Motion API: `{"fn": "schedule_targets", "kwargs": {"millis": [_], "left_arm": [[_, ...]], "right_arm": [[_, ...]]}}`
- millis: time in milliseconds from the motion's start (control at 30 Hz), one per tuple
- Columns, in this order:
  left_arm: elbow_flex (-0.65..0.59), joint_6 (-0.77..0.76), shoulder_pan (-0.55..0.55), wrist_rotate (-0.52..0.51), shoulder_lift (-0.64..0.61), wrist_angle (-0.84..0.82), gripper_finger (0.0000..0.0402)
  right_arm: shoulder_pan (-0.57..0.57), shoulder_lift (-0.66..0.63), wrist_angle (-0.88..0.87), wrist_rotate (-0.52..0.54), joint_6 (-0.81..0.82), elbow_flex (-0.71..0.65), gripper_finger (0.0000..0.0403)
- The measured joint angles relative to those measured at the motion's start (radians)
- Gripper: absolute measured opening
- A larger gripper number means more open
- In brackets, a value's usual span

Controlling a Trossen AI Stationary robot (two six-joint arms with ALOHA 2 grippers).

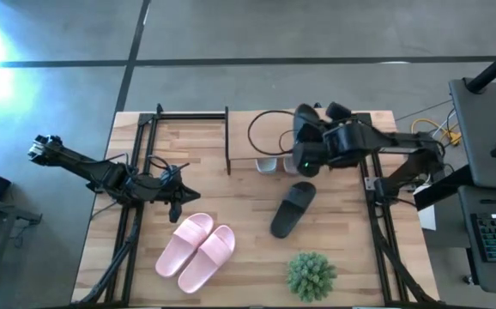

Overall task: Pick and place slides into the shelf
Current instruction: Put the right black slides on the shelf

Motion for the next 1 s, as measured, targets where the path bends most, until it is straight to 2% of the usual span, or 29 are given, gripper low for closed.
{"fn": "schedule_targets", "kwargs": {"millis": [100,267,400,533,733,1000], "left_arm": [[0.0,-0.002,0.0,-0.023,0.001,0.0,0.0],[0.006,-0.079,0.0,-0.149,0.006,0.002,0.0],[0.0,-0.106,0.0,-0.25,0.006,0.0,0.0],[-0.001,-0.106,0.0,-0.286,0.011,0.001,0.0],[0.002,-0.107,0.0,-0.288,0.013,0.002,0.0],[0.001,-0.133,0.0,-0.293,0.013,0.0,0.0]], "right_arm": [[-0.075,-0.007,0.002,-0.029,-0.163,0.001,0.0012],[-0.2,-0.012,0.018,-0.105,-0.403,0.0,0.0013],[-0.286,-0.011,0.119,-0.163,-0.554,-0.006,0.0013],[-0.348,-0.012,0.239,-0.205,-0.69,-0.02,0.0013],[-0.425,-0.012,0.315,-0.263,-0.784,-0.112,0.0013],[-0.455,-0.062,0.453,-0.298,-0.846,-0.276,0.0013]]}}
